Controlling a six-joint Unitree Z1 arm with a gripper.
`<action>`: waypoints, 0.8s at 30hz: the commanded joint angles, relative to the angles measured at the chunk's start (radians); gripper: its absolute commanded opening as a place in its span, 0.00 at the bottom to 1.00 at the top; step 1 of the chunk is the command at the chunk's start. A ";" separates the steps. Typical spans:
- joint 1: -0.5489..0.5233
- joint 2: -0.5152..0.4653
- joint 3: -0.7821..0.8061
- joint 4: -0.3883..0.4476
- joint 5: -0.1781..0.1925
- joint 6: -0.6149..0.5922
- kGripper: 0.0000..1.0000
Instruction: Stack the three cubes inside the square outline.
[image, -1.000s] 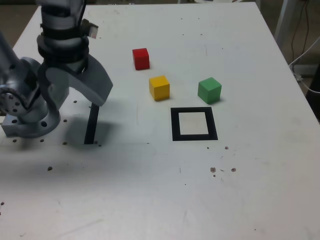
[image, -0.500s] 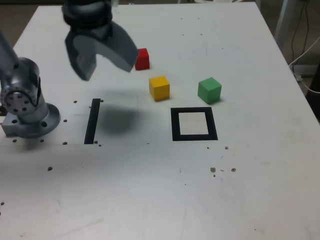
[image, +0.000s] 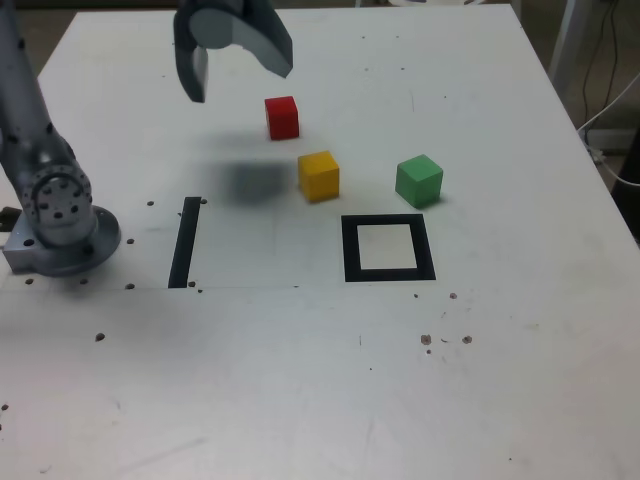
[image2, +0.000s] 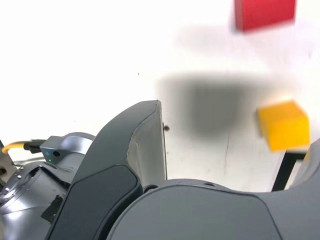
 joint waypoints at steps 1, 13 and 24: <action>0.044 0.046 -0.024 -0.015 -0.001 0.003 1.00; 0.111 0.213 -0.009 -0.230 -0.006 0.005 1.00; 0.116 0.281 0.016 -0.293 0.046 -0.009 0.89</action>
